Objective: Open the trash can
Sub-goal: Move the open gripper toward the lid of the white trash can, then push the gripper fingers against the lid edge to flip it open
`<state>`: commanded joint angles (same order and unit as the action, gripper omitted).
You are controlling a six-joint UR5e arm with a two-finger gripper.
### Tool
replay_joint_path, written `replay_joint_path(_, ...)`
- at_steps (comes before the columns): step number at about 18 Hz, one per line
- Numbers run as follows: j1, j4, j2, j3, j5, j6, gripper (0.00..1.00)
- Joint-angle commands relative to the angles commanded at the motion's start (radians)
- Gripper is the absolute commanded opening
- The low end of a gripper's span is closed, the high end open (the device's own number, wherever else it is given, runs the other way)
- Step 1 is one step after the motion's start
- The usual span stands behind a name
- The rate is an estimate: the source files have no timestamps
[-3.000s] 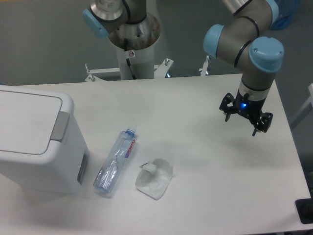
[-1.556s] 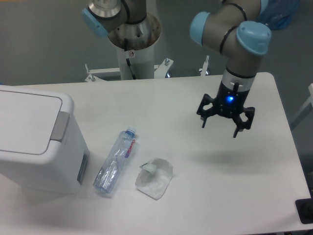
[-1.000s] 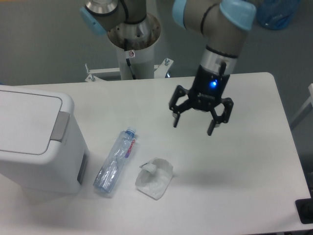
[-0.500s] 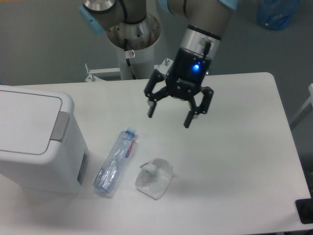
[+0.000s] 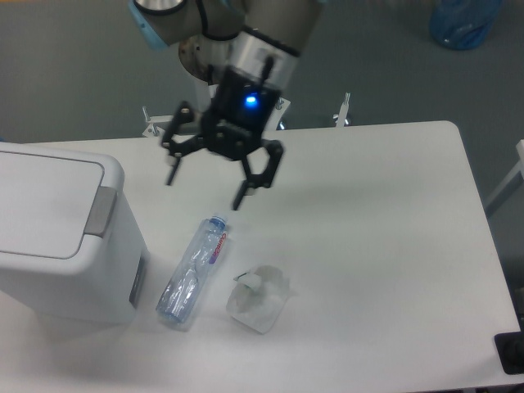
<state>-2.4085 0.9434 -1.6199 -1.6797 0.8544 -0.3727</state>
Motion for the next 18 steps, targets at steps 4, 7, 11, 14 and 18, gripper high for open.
replay_joint_path(4, 0.041, -0.029, -0.029, 0.003, 0.002, -0.003, 1.0)
replay_joint_path(7, 0.064, -0.066, -0.069, 0.002, 0.008, -0.006, 1.0)
replay_joint_path(11, 0.089, -0.068, -0.092, 0.0, 0.041, -0.008, 1.0)
replay_joint_path(14, 0.094, -0.068, -0.098, 0.0, 0.043, -0.008, 1.0)
replay_joint_path(18, 0.094, -0.068, -0.1, -0.009, 0.044, -0.009, 1.0)
